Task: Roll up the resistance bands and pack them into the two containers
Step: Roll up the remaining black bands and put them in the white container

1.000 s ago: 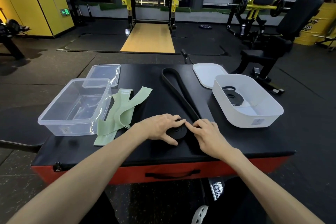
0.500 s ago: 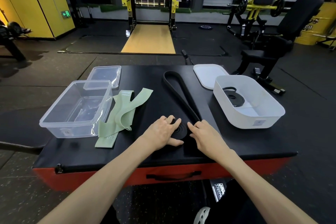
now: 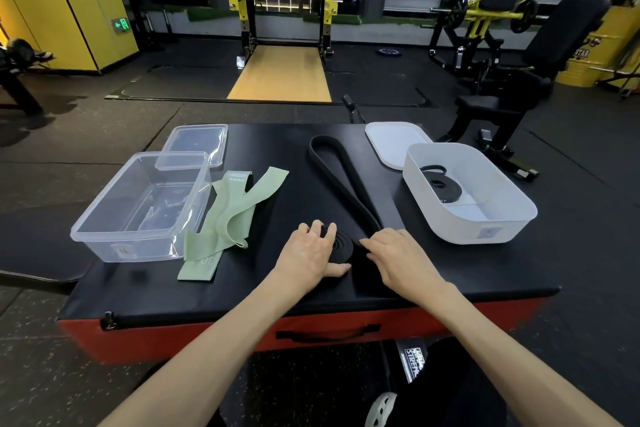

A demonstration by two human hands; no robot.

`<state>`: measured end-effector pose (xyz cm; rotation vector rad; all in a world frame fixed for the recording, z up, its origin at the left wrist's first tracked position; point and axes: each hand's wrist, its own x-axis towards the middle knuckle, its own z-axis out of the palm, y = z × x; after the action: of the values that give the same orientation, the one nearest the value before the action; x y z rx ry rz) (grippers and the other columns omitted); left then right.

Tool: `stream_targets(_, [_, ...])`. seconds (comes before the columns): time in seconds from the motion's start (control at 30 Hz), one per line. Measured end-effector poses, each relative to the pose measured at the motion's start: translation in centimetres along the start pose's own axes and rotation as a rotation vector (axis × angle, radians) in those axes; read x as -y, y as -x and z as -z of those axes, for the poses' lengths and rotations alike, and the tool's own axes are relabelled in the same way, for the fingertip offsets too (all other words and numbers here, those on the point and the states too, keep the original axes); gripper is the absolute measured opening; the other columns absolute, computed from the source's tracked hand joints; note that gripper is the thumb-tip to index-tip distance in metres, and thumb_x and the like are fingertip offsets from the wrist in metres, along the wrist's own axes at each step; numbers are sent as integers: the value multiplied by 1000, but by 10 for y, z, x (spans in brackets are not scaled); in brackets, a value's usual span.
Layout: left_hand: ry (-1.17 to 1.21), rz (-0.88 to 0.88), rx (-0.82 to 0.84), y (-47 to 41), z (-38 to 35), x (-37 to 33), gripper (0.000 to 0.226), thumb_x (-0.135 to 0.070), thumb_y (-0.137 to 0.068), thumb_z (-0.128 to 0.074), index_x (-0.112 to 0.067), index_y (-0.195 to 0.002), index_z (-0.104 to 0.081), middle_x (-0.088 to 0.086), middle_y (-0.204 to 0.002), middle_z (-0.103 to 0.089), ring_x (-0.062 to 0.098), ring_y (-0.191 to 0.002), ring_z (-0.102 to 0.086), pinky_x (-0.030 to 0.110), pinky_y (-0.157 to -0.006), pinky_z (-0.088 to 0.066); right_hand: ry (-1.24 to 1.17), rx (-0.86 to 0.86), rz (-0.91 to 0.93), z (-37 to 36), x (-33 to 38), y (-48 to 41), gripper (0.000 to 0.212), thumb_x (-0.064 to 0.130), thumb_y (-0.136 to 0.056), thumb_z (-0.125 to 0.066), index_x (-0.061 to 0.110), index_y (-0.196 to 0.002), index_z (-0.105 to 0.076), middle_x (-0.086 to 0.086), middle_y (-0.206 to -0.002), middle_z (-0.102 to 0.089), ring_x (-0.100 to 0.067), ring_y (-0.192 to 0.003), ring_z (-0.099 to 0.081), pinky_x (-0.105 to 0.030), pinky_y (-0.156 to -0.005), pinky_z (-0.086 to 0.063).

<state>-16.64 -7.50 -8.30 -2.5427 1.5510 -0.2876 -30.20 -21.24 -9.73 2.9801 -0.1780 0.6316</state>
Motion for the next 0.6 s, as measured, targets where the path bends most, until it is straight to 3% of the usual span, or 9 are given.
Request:
stream_targets(0.13, [72,116,-1,2,1,-8,91,-71,-84,-42,-10,-149,-21,13,-133,-44,27,-109,-48,32,-92,-39,-8,-42,-11,-8,13,-4,31,9,-74,-76,2,-102,-67,-3,-73,-54,-22,-64,-52,-31,-56,-43])
stream_targets(0.33, [102,131,-35,5,1,-7,91,-72,-83,-42,-12,-148,-24,10,-131,-46,26,-107,-49,33,-89,-40,-49,-73,-87,-19,20,1,40,8,-78,-73,-2,-114,-62,-7,-75,-51,-23,-65,-49,-34,-54,-45])
stream_targets(0.47, [230,27,1,6,0,3,93,-72,-83,-43,-12,-150,-19,8,-140,-38,28,-116,-42,36,-96,-40,-56,-75,-89,-19,19,0,39,8,-77,-73,1,-114,-63,-4,-74,-50,-21,-65,-48,-33,-53,-43])
stream_targets(0.6, [277,-233,81,-3,7,30,97,-67,-80,-55,-11,-151,-18,7,-153,-24,30,-135,-28,36,-112,-27,-63,-69,-63,-14,18,-2,37,8,-76,-75,2,-111,-65,-2,-72,-49,-21,-61,-47,-32,-50,-38])
